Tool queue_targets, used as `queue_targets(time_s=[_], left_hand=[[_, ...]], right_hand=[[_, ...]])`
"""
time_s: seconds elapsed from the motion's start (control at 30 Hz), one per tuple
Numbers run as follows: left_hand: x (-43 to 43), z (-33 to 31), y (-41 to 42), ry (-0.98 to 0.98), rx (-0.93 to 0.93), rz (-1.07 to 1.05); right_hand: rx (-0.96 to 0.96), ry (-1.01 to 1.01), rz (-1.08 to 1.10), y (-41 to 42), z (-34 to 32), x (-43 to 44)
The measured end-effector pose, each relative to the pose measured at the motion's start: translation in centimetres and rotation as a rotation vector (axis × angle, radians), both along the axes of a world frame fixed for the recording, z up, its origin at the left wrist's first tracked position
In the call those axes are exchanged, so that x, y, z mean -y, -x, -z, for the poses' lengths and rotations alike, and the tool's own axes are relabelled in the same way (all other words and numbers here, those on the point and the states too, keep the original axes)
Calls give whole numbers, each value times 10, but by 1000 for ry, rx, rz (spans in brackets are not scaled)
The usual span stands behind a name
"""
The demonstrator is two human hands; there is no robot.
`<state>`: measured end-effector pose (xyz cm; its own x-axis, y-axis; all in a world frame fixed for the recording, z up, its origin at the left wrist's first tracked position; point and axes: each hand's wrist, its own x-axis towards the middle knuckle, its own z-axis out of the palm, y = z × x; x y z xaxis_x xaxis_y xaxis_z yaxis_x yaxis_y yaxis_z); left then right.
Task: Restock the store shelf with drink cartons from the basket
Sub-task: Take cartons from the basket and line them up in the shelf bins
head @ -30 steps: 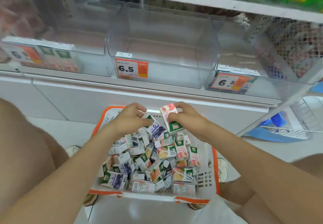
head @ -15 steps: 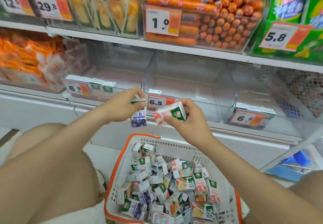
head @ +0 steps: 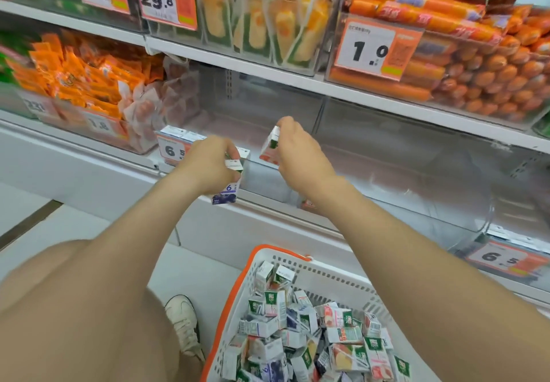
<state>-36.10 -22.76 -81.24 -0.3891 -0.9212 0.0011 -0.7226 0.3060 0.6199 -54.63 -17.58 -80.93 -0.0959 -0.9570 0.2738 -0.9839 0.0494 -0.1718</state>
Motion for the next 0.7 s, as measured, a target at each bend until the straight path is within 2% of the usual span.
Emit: queue_targets(time_s=[0.07,0.2,0.37,0.43,0.5,0.6,0.7], left_hand=[[4,1,1,-13,8,5],[12,3,7,-10,16,9],[12,3,13,-10,17,4],[8,1,16,-32,-1,-1],[2,-3,19,-45,-42,16],[-16,-9,29,-152,-275,92],[-43,-15,44,-331,-546,174]], right_hand=[[-68,-143,-6,-4,5,19],[104,-323,-11,-8,12,48],[118,-453,-44,-4,11,51],[100,-426,-48,-6,5,40],[203,-252,-88,-5,0,22],[575,39,-69,5,-7,-20],[818,24,-81,28,-3,-70]])
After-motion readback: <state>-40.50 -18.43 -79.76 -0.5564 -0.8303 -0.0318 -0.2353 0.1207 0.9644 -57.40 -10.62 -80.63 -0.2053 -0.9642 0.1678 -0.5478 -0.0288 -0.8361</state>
